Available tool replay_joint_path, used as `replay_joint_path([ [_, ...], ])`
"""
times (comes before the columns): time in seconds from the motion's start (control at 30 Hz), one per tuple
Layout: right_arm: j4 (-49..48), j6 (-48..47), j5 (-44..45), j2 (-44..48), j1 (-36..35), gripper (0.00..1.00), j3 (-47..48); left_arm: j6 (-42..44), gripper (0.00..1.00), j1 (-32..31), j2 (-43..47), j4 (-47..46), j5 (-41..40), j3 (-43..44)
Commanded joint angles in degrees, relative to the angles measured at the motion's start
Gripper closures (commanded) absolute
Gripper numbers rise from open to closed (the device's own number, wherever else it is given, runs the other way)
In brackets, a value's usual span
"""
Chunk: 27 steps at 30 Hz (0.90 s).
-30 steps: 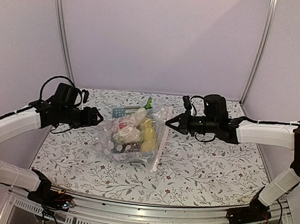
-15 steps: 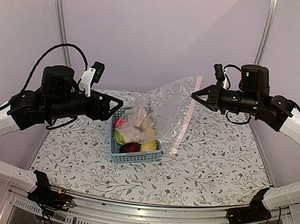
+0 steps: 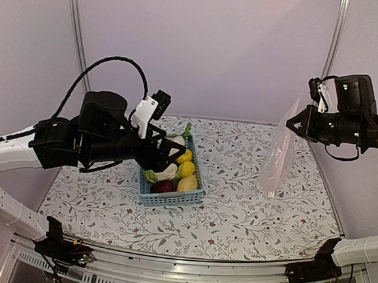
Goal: Place the food in the zip-top bag and seal the zipper
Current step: Pass from the left arm to the right, then pass from the right arm to the left
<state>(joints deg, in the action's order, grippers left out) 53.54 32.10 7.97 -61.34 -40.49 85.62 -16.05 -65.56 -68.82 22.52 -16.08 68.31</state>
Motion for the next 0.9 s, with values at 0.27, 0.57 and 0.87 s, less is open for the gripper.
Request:
replay_joint_path([
  [0.27,-10.13,9.49,0.21,-10.44,-3.16,1.00,-11.81,-9.37,0.19,-4.97,-4.33,-13.90,-0.66,-6.51],
  [0.57,-20.99,16.36,-3.79,-14.69,-3.26,1.00,-16.30,-14.77,0.20,-5.10,-11.87,-18.09,1.56,-6.82],
  [0.87,-24.34,20.98,-2.55,-16.59,-3.33,1.00,-16.43,-16.07,0.21,-6.53,-21.00,-17.35,2.88,-0.90],
])
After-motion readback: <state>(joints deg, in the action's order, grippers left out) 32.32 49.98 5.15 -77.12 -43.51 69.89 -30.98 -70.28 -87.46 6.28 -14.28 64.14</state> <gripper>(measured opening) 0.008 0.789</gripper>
